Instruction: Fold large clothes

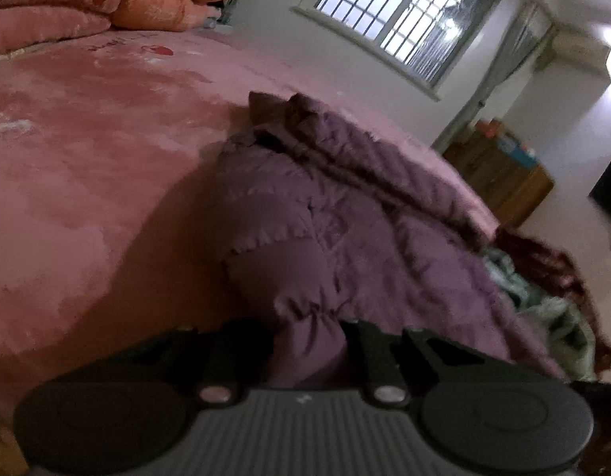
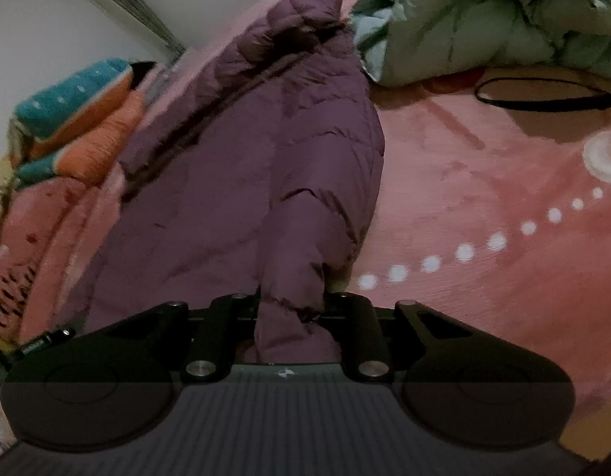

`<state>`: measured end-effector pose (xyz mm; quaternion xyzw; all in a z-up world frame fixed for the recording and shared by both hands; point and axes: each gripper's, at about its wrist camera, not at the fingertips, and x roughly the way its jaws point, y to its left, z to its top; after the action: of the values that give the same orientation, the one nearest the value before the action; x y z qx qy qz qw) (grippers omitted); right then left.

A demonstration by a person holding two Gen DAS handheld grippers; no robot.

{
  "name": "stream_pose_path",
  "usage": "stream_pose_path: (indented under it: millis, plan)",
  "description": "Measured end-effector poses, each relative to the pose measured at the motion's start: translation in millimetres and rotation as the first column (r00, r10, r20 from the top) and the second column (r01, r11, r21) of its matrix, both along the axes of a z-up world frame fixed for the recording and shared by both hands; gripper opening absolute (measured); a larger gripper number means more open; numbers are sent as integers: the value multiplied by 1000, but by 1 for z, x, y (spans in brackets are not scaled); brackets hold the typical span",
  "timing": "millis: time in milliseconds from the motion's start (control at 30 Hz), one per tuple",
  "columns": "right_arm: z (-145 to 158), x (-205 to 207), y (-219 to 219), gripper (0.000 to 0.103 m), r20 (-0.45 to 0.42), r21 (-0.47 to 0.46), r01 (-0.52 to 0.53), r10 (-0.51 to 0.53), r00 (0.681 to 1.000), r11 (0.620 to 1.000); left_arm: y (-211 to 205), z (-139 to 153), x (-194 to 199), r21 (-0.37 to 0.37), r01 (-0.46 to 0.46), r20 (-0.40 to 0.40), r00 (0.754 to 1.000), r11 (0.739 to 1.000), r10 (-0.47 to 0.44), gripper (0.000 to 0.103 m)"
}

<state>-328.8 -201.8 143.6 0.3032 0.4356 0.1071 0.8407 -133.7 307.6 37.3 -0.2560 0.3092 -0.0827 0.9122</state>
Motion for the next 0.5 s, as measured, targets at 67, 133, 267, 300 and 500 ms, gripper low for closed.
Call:
stream_pose_path:
  millis: [67,133,267,300,500]
  plan:
    - [4,-4,-3,20,13,50,8,-8,1000,999,3,6,-6,-51,3,17,1000,999,-2,11]
    - [8,-9,-5,20,25,103,14,-17,1000,995,4,13,-12,-91,16,35,999,996,-13,11]
    - [19,-25,-11,19,58,198,15,-27,998,980,6,26,-25,-145,50,69,997,988,-40,11]
    - [21,-27,-13,19,64,221,17,-32,997,975,8,29,-28,-156,59,79,996,986,-47,11]
    - [40,-54,-11,18,117,315,-10,-28,993,949,15,50,-60,-209,111,129,988,972,-85,11]
